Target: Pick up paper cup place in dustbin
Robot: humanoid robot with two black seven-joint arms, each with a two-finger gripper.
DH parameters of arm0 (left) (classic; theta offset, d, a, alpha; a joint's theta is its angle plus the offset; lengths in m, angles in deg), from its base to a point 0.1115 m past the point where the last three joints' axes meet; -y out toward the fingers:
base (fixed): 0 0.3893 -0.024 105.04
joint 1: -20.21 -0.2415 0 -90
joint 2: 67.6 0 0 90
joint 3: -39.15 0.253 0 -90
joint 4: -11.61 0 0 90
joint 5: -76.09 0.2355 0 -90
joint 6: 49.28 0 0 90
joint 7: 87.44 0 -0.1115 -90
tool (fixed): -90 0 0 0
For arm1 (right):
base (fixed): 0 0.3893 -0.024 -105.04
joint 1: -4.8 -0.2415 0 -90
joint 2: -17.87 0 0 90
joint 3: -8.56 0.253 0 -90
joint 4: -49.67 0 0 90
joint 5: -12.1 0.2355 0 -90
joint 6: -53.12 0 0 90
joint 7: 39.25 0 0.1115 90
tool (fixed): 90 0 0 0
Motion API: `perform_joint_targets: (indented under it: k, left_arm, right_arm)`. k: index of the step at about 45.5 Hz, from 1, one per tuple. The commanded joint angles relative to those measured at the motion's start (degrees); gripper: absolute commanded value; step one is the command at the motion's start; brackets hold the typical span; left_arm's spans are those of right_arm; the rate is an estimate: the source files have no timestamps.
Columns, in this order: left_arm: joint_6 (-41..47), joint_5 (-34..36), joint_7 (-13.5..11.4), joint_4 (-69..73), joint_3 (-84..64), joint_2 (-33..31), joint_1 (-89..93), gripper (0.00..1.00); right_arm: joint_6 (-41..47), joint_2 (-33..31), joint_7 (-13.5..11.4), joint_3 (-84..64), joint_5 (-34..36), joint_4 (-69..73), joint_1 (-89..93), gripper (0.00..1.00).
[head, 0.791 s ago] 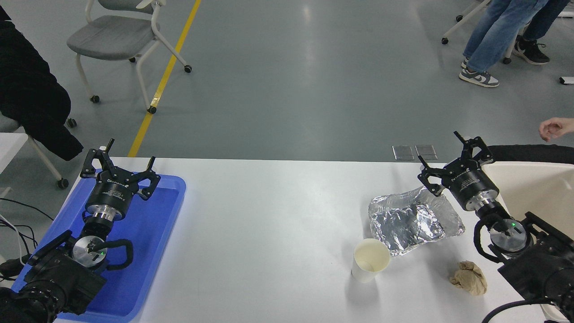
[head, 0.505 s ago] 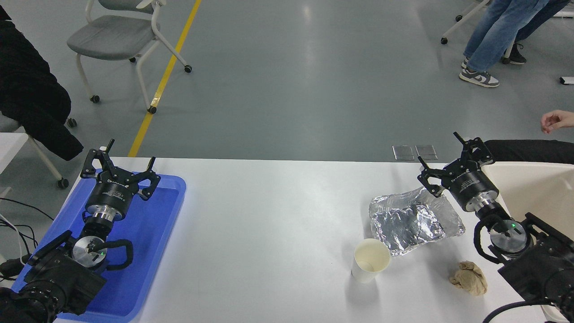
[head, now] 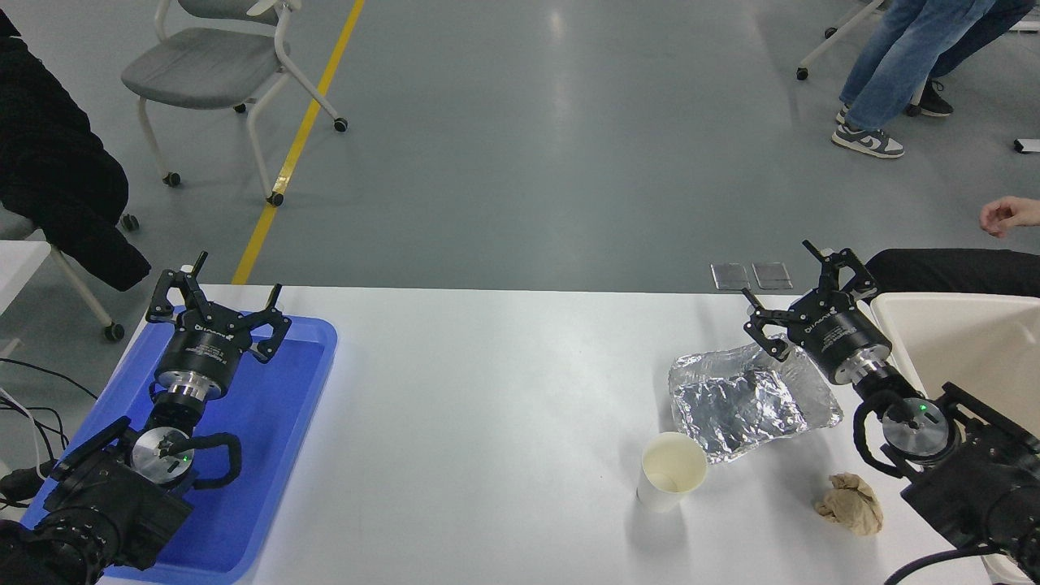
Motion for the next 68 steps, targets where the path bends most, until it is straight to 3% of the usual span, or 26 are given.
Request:
perform_joint_targets:
  k: [1,13,28,40,54,68]
  left_arm:
    - [0.0,0.0,0.0,0.0,0.0,0.1,0.0,1.00]
    - [0.0,0.0,0.0,0.0,0.0,0.1,0.0,1.00]
    - [0.0,0.0,0.0,-0.2,0.0,0.0,0.0,1.00]
    - [0.0,0.0,0.0,-0.2,0.0,0.0,0.0,1.00]
    - [0.0,0.0,0.0,0.0,0.0,0.1,0.0,1.00]
    - [0.0,0.0,0.0,-0.2,0.0,0.1,-0.1,1.00]
  right_arm:
    - [-0.4,-6.7,-0.9,-4.7,-12.1,5.1,-6.1,1.00]
    - [-2.3,-18.0,-2.8,-17.8,-23.4,18.0,-15.2,1.00]
    - [-9.3,-22.5,-4.7,-62.8,-23.8,32.8,-43.2,1.00]
    - [-9.8,-13.0,-4.6,-93.6,-23.7,38.1,-67.0,1.00]
    - [-7.6,-0.8,-4.7,-107.0,-22.6,46.4,-80.9,1.00]
    - [-4.0,7.9,-4.3,-121.9,-12.1,66.1,-96.2,1.00]
